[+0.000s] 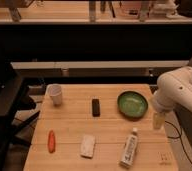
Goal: Place the white sponge in the ceramic cup
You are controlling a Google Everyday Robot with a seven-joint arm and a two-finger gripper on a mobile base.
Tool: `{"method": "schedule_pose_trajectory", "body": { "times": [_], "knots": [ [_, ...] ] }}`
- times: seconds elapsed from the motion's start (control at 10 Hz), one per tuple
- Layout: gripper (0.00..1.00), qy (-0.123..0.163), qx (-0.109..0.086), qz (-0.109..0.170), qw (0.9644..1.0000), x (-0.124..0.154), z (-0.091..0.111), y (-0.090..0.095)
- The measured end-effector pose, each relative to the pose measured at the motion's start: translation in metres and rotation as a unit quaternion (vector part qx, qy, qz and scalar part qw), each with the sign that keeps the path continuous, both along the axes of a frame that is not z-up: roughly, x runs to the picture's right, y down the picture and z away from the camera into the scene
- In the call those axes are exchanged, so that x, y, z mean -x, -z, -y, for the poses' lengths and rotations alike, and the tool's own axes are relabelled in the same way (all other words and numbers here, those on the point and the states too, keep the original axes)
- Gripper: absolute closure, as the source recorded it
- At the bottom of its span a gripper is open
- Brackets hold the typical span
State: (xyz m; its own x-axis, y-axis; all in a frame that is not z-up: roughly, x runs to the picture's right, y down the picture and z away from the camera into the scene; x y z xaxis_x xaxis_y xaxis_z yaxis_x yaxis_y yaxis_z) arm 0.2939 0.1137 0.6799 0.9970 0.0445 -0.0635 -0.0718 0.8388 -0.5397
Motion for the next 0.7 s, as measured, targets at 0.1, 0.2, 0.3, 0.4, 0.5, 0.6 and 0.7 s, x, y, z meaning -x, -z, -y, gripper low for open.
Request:
{"method": "schedule_pose_trajectory", "body": {
  "times": [0.1, 0.2, 0.3, 0.4, 0.5, 0.6, 0.7],
  "knots": [
    [0.20, 0.000, 0.000, 0.000, 1.0000, 0.0000, 0.0000, 0.0000],
    [0.20, 0.000, 0.000, 0.000, 1.0000, 0.0000, 0.0000, 0.0000],
    [0.20, 0.000, 0.000, 0.000, 1.0000, 0.0000, 0.0000, 0.0000],
    [0.20, 0.000, 0.000, 0.000, 1.0000, 0.0000, -0.0001, 0.0000],
    [0.20, 0.000, 0.000, 0.000, 1.0000, 0.0000, 0.0000, 0.0000],
    [0.20, 0.003, 0.001, 0.002, 1.0000, 0.0022, -0.0015, 0.0001],
    [0.20, 0.009, 0.001, 0.006, 0.9999, 0.0083, -0.0046, 0.0003]
  ]
}}
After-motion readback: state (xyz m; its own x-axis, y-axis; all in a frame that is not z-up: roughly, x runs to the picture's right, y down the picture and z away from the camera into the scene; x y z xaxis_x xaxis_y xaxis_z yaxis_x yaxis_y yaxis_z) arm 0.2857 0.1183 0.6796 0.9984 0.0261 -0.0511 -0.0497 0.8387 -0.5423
